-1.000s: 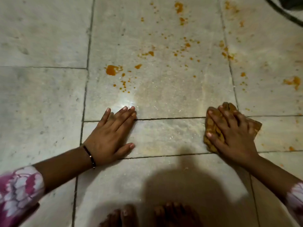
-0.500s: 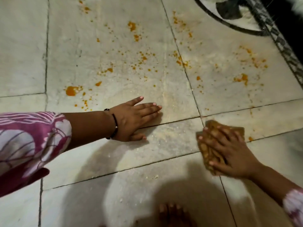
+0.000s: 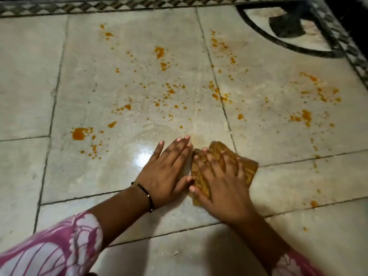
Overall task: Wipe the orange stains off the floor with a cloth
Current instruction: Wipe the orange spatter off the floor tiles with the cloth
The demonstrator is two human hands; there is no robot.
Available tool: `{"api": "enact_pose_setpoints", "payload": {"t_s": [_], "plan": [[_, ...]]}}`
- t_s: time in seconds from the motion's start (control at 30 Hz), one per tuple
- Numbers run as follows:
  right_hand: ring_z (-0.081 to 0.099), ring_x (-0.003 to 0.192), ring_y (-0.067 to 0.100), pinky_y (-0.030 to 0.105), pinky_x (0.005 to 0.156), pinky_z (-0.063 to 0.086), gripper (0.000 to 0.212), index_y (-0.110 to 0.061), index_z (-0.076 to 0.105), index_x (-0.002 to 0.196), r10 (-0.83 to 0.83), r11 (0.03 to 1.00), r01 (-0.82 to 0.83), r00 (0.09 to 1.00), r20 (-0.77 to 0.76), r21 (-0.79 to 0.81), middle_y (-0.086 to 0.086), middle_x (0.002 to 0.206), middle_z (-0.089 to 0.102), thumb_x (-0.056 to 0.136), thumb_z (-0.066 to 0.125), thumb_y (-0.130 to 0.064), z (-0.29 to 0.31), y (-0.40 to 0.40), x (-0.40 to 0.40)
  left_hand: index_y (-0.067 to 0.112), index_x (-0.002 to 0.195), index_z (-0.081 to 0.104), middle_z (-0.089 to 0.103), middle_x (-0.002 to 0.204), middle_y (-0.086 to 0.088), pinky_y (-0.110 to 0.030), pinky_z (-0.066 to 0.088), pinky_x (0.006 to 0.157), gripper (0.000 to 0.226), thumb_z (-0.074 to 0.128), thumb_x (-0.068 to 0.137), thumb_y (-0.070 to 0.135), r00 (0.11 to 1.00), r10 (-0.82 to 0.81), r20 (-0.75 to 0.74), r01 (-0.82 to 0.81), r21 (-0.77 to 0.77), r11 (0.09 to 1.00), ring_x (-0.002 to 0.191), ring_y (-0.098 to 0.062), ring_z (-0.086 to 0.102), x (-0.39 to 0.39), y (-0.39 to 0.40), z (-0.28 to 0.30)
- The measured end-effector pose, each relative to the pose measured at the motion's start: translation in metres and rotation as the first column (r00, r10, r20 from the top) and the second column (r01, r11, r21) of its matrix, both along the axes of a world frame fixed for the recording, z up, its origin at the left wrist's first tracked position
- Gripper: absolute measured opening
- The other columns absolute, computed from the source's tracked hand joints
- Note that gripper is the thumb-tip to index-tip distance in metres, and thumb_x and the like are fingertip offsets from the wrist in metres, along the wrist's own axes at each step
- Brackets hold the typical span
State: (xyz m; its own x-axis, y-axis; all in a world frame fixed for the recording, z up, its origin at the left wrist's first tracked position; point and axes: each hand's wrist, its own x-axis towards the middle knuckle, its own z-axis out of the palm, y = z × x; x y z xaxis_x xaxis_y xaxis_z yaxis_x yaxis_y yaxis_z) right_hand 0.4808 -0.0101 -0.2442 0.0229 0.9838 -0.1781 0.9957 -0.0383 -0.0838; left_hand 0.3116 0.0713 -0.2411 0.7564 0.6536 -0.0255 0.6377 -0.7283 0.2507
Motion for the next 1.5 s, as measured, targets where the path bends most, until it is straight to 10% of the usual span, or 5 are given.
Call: {"api": "enact_pose_setpoints", "payload": {"t_s": [0.23,0.6,0.97,1.2,1.5], "plan": [[0.041,0.131,0.031,0.055,0.105,0.024,0.066,-0.034,0.048,0.136,0.210,0.978,-0.210,0.977,-0.038,0.000,-0.006,0.146,0.043,0.082,0.041,-0.072,-0.004,-0.123,0.042,0.011,0.148,0.024,0.018,0.157,-0.007,-0.046,0.012,0.113,0.068,0.033,0.093,0.050,0.994,-0.112,0.008,0.112,-0.084,0.990,0.144,-0.020,0.017,0.025,-0.032,-0.027],[0.036,0.128,0.038,0.064,0.098,0.031,0.073,-0.028,0.043,0.139,-0.427,0.904,0.426,0.903,0.039,0.036,0.005,0.144,0.045,0.079,0.035,-0.068,-0.001,-0.034,0.122,0.008,0.145,0.034,0.027,0.155,-0.005,-0.044,0.020,0.111,0.070,0.031,0.091,0.053,0.996,-0.059,0.072,0.062,-0.038,0.997,0.142,-0.019,0.023,0.032,-0.038,-0.036],[0.031,0.136,0.032,0.059,0.105,0.024,0.070,-0.036,0.037,0.143,0.056,0.997,-0.056,0.998,-0.010,0.050,-0.005,0.150,0.037,0.083,0.035,-0.072,-0.006,-0.128,0.087,0.007,0.144,0.035,0.027,0.154,-0.007,-0.048,0.020,0.113,0.069,0.035,0.089,0.050,0.998,-0.047,0.039,0.048,-0.029,0.998,0.143,-0.020,0.021,0.038,-0.041,-0.033],[0.028,0.135,0.040,0.062,0.104,0.023,0.075,-0.030,0.035,0.144,-0.497,0.865,0.491,0.867,0.032,0.103,0.004,0.152,0.034,0.081,0.027,-0.070,-0.008,-0.048,0.118,0.008,0.145,0.034,0.025,0.155,-0.006,-0.045,0.016,0.115,0.069,0.035,0.090,0.049,0.999,-0.039,0.008,0.039,-0.048,0.998,0.143,-0.018,0.018,0.036,-0.042,-0.032],[0.030,0.139,0.033,0.060,0.107,0.022,0.071,-0.033,0.040,0.143,0.125,0.992,-0.125,0.992,-0.012,-0.006,-0.002,0.153,0.034,0.083,0.037,-0.072,-0.004,-0.113,0.072,0.009,0.146,0.032,0.024,0.155,-0.006,-0.044,0.013,0.116,0.069,0.033,0.090,0.050,0.999,-0.040,0.001,0.040,-0.057,0.998,0.144,-0.019,0.018,0.038,-0.042,-0.030]]}}
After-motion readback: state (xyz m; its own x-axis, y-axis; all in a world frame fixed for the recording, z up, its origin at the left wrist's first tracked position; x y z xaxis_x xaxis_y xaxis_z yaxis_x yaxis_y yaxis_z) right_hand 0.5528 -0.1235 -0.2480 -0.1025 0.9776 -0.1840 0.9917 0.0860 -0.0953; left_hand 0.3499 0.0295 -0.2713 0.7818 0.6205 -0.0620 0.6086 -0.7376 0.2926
